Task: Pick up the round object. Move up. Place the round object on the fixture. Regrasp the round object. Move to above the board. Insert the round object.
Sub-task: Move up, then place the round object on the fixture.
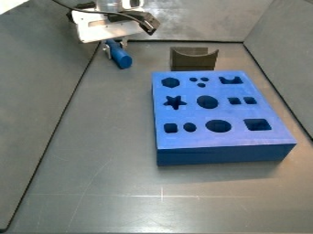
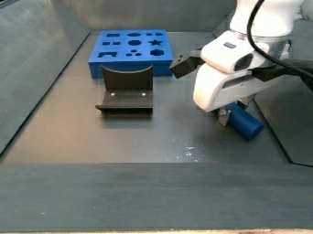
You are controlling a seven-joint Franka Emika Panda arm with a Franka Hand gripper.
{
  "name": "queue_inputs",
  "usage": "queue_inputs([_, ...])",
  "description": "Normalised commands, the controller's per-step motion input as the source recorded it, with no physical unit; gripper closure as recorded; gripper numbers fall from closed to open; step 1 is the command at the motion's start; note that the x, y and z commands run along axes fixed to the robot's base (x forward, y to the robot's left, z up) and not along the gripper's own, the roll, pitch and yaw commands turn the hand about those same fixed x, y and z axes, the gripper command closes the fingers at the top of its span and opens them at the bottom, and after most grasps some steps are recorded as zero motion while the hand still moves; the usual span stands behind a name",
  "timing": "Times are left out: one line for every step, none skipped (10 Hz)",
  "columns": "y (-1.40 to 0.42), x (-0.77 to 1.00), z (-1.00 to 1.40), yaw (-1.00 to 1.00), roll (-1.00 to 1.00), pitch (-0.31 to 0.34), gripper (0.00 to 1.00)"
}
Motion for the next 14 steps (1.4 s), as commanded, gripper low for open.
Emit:
queue_inputs([0.0,0.0,1.0,0.0,0.0,0.0,1.0])
queue_inputs([0.0,-0.03,1.0,0.0,0.0,0.02,1.0])
queue_inputs([0.0,-0.04,1.0,-0.01,0.0,0.027,1.0])
queue_inputs([0.01,-0.04,0.93,-0.02,0.02,0.035,1.0])
queue_inputs([0.01,-0.03,0.82,-0.02,0.03,0.043,1.0])
queue_inputs([0.01,-0.03,0.67,-0.03,0.04,0.057,1.0])
queue_inputs([0.01,-0.03,0.56,-0.03,0.06,0.06,1.0])
queue_inputs([0.01,-0.03,0.41,-0.03,0.07,0.062,1.0])
queue_inputs([0.01,-0.04,0.33,-0.03,0.08,0.062,1.0])
queue_inputs([0.01,-0.04,0.19,-0.02,0.09,0.06,1.0])
queue_inputs([0.0,0.0,1.0,0.0,0.0,0.0,1.0])
queue_inputs([0.0,0.0,1.0,0.01,0.0,0.003,1.0])
queue_inputs([0.0,0.0,1.0,0.01,0.0,0.017,1.0])
queue_inputs([0.0,-0.01,1.0,0.01,0.01,0.033,1.0])
